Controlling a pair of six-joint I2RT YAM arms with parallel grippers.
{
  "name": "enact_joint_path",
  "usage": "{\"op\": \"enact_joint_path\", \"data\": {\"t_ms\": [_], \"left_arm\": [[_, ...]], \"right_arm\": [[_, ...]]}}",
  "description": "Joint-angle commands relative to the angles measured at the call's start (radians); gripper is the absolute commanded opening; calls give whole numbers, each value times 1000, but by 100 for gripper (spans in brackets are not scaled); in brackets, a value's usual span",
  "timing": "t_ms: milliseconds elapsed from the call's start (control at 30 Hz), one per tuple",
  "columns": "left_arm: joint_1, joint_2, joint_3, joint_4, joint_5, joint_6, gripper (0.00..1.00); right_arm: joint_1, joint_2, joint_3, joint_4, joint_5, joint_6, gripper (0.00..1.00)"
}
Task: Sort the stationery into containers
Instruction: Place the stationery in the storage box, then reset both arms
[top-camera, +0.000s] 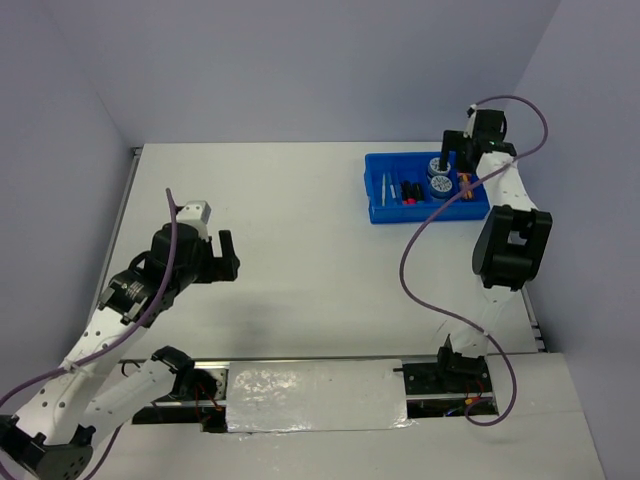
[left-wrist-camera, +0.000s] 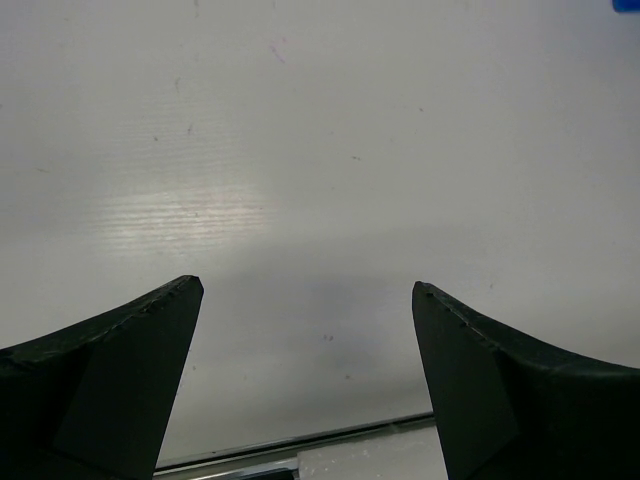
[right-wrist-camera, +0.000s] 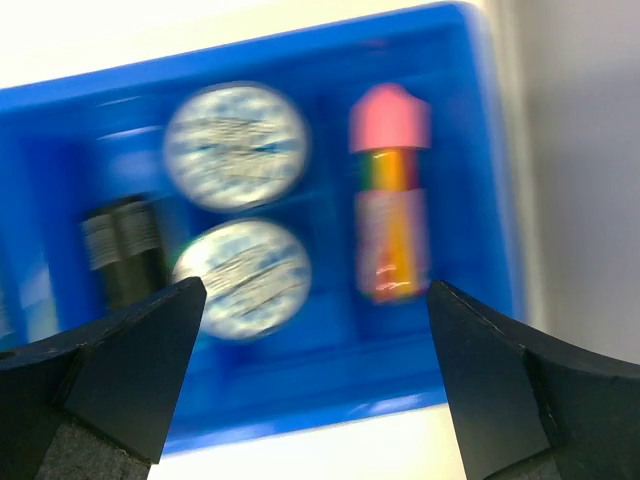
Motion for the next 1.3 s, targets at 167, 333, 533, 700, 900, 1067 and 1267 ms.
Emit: {"op": "enact_joint_path", "data": {"t_ms": [167, 333, 533, 700, 900, 1067, 1267], "left_arm": [[133, -42, 18, 11, -146, -39, 99], [165, -6, 52, 9, -232, -41, 99], [173, -39, 73, 42, -304, -38, 99], [202, -50, 96, 17, -355, -52, 99], [203, -150, 92, 8, -385, -59, 99], [203, -266, 37, 35, -363, -52, 99], [203, -378, -30, 140, -234, -12, 99]], "right_arm": [[194, -403, -262, 106, -18, 152, 100], [347, -699, -516, 128, 43, 210, 100], [376, -1077, -711, 42, 39, 273, 100], [376, -1376, -769, -93, 59, 262, 100], [387, -1579, -734, -252, 70, 296, 100], [389, -1666, -711, -311, 102, 290, 100], [387, -1697, -771, -277, 77, 289, 100]]}}
